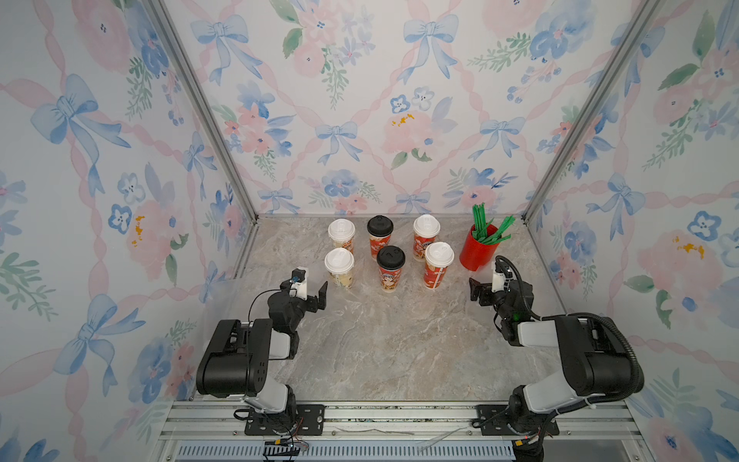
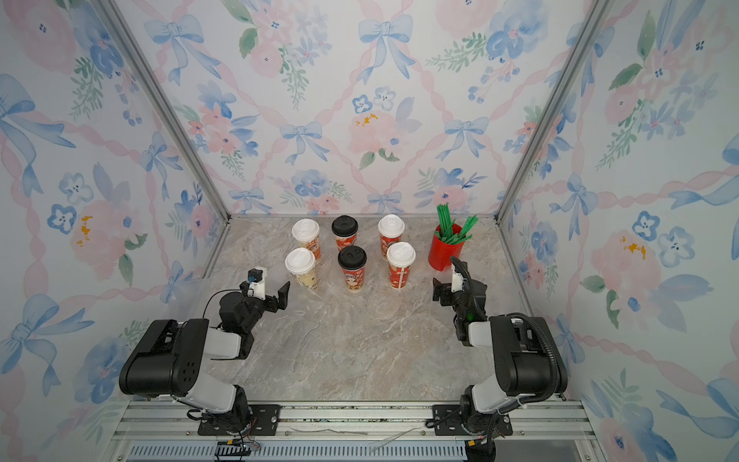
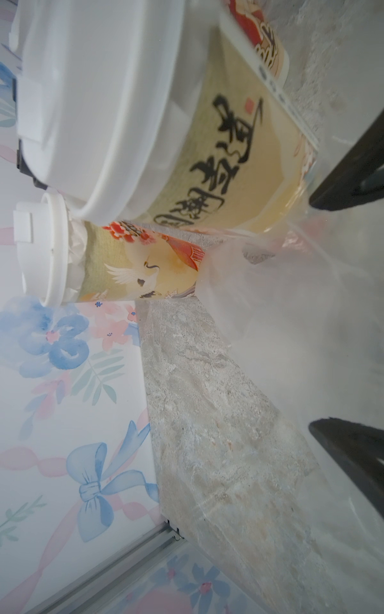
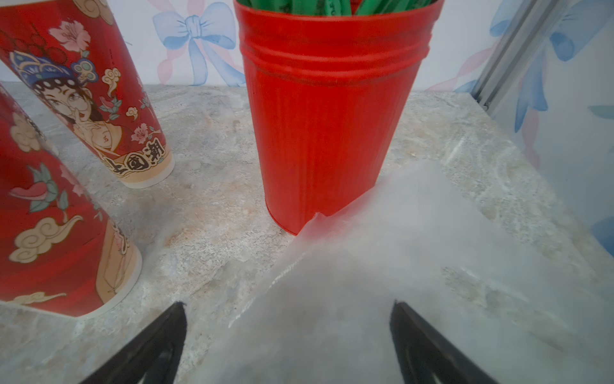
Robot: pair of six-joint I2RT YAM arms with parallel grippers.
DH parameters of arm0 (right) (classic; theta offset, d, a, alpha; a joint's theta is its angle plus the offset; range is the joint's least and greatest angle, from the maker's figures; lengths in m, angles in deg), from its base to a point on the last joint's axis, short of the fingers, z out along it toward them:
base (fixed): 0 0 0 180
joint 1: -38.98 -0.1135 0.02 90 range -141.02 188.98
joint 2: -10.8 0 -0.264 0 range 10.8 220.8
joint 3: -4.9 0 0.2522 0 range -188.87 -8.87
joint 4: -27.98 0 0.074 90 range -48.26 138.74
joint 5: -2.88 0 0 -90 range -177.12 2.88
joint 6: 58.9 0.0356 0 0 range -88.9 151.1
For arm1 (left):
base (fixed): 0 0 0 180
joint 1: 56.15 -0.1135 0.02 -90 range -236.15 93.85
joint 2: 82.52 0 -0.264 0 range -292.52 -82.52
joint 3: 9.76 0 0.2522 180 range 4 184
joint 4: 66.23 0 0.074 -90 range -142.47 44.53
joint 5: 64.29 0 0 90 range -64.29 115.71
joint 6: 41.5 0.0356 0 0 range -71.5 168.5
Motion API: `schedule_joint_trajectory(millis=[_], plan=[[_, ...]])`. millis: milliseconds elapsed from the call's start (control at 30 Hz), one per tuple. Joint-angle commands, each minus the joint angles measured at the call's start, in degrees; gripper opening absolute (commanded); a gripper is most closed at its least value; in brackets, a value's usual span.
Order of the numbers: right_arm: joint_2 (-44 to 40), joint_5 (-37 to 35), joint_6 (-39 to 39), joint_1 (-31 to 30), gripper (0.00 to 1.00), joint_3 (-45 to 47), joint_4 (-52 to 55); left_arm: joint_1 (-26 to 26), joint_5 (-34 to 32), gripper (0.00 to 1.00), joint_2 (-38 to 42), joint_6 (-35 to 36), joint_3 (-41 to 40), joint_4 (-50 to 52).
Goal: Pack milk tea into plastic carrier bags
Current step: Adjust the plastic carrier bag at the center of the board.
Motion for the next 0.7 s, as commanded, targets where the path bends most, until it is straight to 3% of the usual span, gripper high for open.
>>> schedule_joint_trajectory(millis=[0,300,667], plan=[[-0.4,-1.9,1.1,-0.5,0.97,-1.0,-0.1,-0.6,-3.3,0.98,-0.3,-1.3,0.0,-0.6],[-2.3,-4.8,-0.9,-2.9,0.96,-2.3,3.6,-0.4,-3.3,0.98,0.3,-1.3,0.4,0.4],[-16.8,-8.8,-1.3,-7.0,0.97,-7.6,27.8,1.2,-15.9,0.98,13.1,-8.5,9.3,28.6]])
